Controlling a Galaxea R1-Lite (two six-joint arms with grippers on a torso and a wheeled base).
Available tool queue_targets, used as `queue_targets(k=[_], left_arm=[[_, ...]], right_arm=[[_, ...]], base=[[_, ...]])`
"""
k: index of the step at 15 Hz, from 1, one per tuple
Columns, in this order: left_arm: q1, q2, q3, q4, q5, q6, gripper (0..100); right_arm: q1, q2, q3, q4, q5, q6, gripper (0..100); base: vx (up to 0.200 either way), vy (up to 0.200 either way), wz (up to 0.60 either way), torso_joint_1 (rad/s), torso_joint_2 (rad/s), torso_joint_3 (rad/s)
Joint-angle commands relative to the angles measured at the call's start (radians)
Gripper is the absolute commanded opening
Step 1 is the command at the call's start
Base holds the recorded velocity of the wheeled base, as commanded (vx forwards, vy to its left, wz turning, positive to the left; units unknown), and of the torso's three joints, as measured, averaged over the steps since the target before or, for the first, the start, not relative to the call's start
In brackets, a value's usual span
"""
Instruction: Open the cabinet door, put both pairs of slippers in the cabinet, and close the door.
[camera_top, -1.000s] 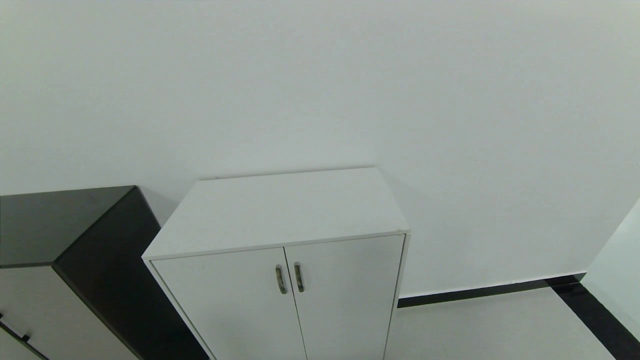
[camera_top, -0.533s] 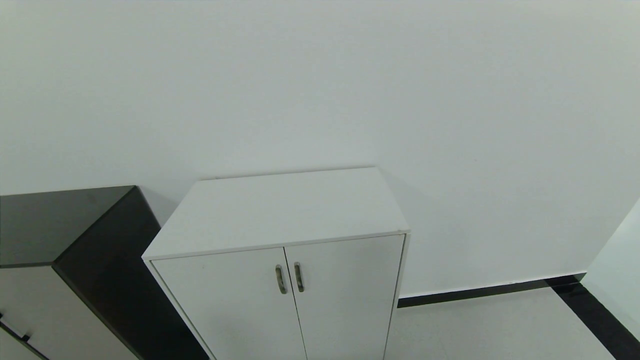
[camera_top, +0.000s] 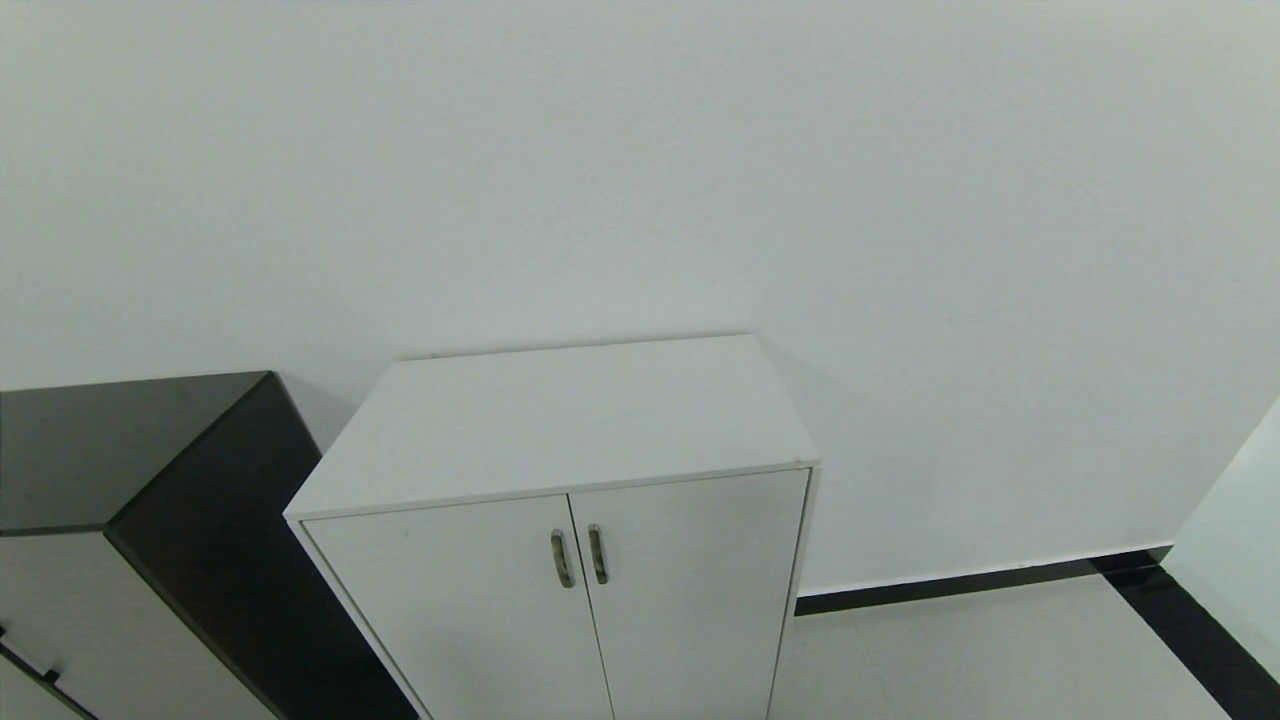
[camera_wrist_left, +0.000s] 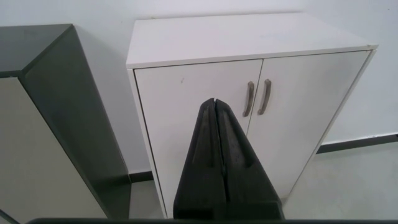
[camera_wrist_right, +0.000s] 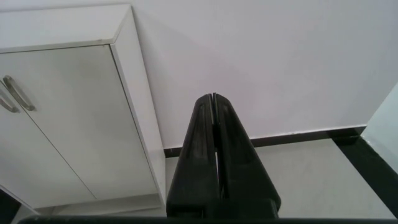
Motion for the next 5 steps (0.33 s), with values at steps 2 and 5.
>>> queue_targets(k=[2,5], left_arm=[[0.000,0.000,0.000,0.000,0.000,0.000,0],[0.000,0.000,0.000,0.000,0.000,0.000,0]], right_arm=[[0.001,0.004,0.000,0.000,0.000,-0.002,0],[0.001,0.004,0.000,0.000,0.000,0.000,0]], base=[[0.000,0.000,0.00,0.000,0.00,0.000],[0.000,0.000,0.00,0.000,0.00,0.000]])
